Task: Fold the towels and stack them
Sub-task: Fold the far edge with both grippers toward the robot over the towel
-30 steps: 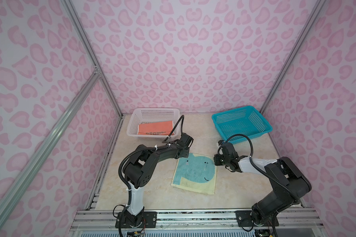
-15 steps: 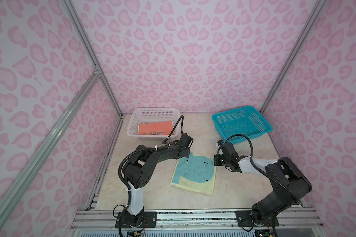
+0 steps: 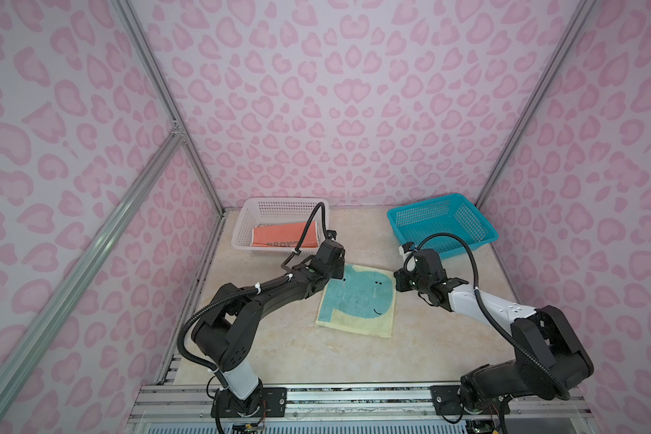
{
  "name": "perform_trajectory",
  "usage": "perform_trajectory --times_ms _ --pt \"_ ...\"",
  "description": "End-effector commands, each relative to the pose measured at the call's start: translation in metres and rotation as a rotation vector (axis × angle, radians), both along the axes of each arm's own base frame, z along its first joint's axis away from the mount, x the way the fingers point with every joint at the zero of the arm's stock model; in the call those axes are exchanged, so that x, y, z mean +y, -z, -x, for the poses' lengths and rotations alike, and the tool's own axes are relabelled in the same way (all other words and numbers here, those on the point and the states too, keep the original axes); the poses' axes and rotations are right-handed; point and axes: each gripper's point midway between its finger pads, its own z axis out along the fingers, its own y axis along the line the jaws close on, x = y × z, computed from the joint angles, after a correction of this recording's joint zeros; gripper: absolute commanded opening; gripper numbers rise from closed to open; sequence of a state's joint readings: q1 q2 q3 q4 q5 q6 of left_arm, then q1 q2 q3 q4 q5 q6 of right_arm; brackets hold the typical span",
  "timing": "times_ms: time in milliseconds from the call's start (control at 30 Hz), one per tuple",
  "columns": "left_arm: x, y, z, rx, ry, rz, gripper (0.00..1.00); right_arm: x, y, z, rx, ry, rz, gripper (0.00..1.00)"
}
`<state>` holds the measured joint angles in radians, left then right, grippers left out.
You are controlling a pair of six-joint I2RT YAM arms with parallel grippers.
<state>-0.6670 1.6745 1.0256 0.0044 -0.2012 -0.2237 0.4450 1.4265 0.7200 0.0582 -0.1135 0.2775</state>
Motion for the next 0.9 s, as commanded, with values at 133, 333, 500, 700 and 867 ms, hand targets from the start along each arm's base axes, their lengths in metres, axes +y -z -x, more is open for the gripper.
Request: perform_trajectory --times_ms 133,333,500,700,867 --pt "0.014 -0.008 0.032 -0.019 0.037 0.064 0.02 0.002 0.009 0.048 0.064 -0.106 -0.048 0.00" --pt "0.018 -0.004 0.072 0.040 0.104 0.116 0.02 0.002 0.013 0.096 0.112 -0.166 -0.067 0.00" --pt "0.024 0.009 0.106 0.103 0.128 0.092 0.02 0.008 0.021 0.130 0.153 -0.208 -0.067 0.00" --pt "0.034 0.037 0.131 0.165 0.101 0.071 0.10 0.013 0.045 0.159 0.210 -0.207 -0.073 0.06" --pt "0.045 0.054 0.141 0.190 0.053 0.048 0.44 0.013 0.057 0.172 0.244 -0.210 -0.052 0.33"
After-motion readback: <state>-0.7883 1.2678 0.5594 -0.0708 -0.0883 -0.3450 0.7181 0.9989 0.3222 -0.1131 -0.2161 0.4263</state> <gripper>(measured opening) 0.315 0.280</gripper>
